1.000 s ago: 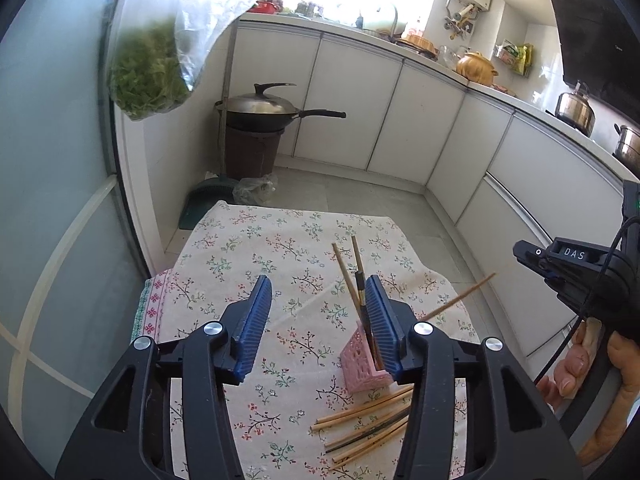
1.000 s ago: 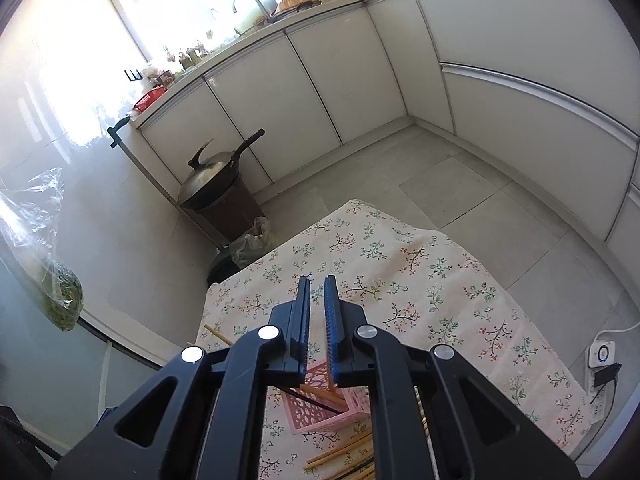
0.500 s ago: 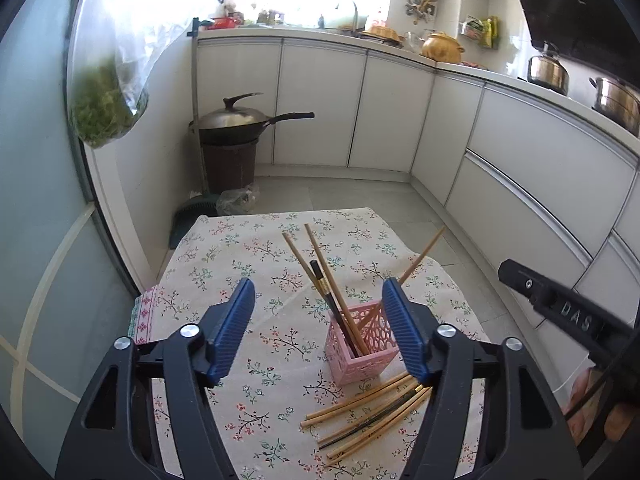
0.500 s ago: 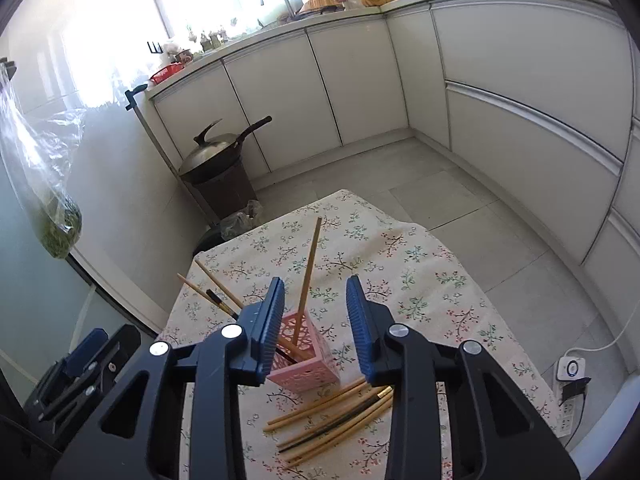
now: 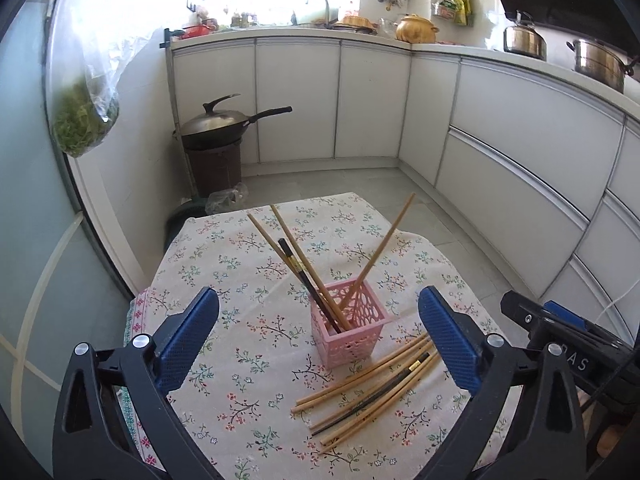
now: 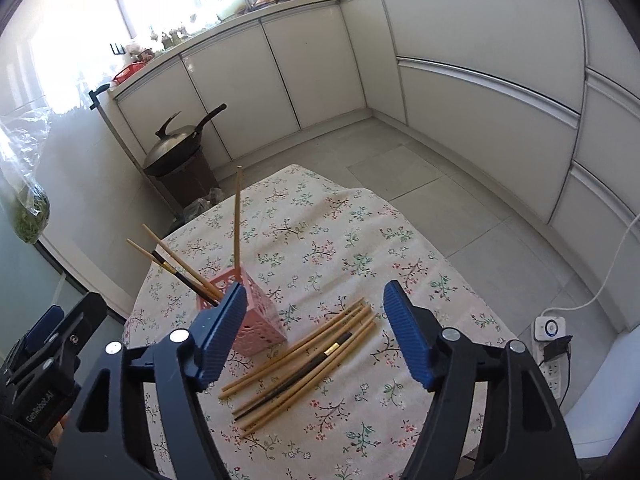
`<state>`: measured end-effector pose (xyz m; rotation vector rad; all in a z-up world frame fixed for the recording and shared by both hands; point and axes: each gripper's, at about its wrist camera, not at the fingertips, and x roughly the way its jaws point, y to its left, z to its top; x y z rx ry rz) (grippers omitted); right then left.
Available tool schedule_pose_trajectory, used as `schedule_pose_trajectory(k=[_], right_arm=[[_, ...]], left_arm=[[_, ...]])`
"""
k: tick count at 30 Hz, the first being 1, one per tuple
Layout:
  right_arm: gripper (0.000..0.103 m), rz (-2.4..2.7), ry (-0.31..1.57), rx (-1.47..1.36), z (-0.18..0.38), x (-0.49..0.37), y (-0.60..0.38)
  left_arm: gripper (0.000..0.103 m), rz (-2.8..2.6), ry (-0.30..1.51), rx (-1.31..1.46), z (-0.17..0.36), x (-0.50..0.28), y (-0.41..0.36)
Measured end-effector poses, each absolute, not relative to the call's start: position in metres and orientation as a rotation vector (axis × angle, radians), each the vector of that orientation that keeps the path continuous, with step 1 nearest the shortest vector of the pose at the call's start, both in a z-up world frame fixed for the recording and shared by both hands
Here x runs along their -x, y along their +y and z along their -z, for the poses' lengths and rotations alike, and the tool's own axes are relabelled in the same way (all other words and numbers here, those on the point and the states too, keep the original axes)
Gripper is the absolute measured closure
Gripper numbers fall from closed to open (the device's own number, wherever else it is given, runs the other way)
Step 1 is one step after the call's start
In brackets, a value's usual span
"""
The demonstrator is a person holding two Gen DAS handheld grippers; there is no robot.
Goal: Organize utensils
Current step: 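Open the left tool over the pink cup while the right tool carries its chopstick there, then open the right tool to drop its chopstick into the pink cup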
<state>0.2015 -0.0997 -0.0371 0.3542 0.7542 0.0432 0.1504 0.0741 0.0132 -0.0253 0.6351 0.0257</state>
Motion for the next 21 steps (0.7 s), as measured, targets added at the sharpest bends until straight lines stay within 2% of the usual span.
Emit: schedule_pose_trajectory(k=[3, 7, 21], right_arm=[[0.015, -0.027, 0.765, -0.377, 0.044, -0.199, -0.107], [0.010, -0.010, 0.784, -0.403, 0.057, -0.194, -0.120], [0.007, 0.011, 0.892, -0.448, 0.102, -0.178, -0.159]], left_arm=[[0.007, -0.017, 0.657, -0.014, -0.007, -0.153, 0.065], [0.007, -0.007, 0.674, -0.044, 0.000, -0.156, 0.056], [0.007, 0.050, 0.770, -0.133, 0.033, -0.173, 0.019]])
